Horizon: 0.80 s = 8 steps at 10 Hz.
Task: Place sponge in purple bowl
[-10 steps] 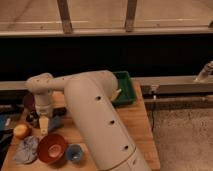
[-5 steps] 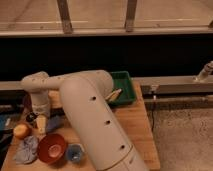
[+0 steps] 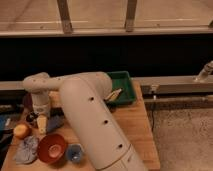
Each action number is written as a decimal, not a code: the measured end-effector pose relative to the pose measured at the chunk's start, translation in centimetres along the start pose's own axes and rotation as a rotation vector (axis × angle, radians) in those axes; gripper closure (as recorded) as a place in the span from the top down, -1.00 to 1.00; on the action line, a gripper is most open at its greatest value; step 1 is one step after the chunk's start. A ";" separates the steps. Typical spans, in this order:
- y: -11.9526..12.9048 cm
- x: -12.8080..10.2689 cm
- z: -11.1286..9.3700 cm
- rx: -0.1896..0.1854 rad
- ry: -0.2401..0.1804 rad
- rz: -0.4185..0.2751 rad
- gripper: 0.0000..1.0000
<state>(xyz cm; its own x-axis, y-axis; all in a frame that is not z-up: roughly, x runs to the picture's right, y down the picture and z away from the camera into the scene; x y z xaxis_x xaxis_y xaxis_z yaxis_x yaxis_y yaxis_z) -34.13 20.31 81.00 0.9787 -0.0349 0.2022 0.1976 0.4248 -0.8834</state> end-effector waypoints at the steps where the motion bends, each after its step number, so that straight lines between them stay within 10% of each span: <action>1: -0.1 -0.1 0.2 -0.001 -0.003 -0.001 0.60; 5: -0.4 0.3 1.2 -0.002 -0.012 0.002 0.41; 8: -0.5 0.4 1.0 0.001 -0.009 0.004 -0.24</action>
<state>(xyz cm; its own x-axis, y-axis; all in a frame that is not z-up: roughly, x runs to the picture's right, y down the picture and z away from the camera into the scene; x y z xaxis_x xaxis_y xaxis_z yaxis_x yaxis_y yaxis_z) -33.90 20.96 81.89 0.9789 -0.0252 0.2026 0.1939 0.4254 -0.8840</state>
